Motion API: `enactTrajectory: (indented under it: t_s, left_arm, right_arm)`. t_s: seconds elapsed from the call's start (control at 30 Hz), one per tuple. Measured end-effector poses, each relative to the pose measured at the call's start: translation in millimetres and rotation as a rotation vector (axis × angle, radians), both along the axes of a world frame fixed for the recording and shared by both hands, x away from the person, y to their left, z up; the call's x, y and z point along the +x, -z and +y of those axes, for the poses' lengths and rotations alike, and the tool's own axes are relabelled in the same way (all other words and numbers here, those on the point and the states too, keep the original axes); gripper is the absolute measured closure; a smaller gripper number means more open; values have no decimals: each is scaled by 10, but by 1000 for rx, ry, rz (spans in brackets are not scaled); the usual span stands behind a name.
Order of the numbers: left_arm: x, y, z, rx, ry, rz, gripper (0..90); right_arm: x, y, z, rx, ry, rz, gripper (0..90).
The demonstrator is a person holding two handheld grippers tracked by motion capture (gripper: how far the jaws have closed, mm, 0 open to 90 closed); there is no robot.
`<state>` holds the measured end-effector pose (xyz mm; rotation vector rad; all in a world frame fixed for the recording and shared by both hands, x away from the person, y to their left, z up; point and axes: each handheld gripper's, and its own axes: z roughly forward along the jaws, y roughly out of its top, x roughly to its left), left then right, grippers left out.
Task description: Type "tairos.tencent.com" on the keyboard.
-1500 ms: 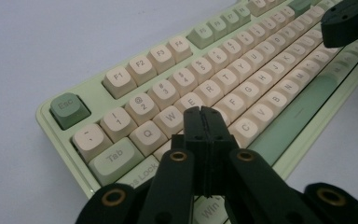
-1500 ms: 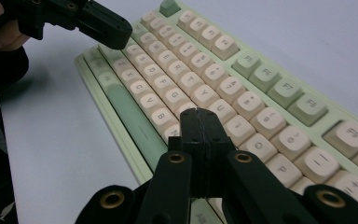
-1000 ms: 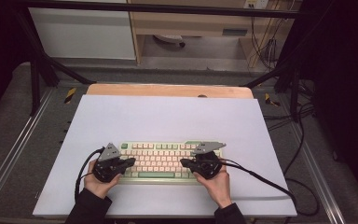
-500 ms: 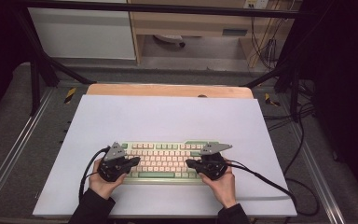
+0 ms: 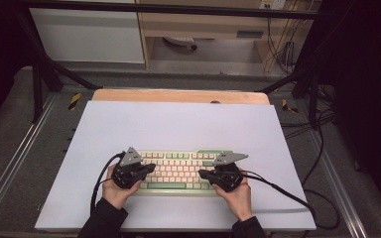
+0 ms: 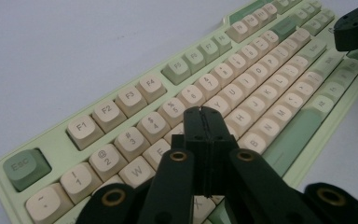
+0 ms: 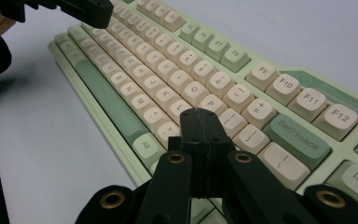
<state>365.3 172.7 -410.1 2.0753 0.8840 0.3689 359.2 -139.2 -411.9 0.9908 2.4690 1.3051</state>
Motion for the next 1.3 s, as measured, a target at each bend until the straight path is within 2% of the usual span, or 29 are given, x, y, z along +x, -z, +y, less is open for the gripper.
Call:
enactTrajectory:
  t_s: [0.3,0.57,1.13,1.3]
  left_arm:
    - [87,69,-165,20,5,15,900]
    - [151,132,-240,32,-4,23,900]
    - [177,195,-278,45,6,33,900]
    - [168,181,-271,38,11,27,900]
  right_arm:
    - [1,-5,-5,-1,-1,-4,900]
    - [1,0,-1,-1,0,-1,900]
    - [2,-1,-3,0,0,-3,900]
    - [-1,3,2,-3,1,4,900]
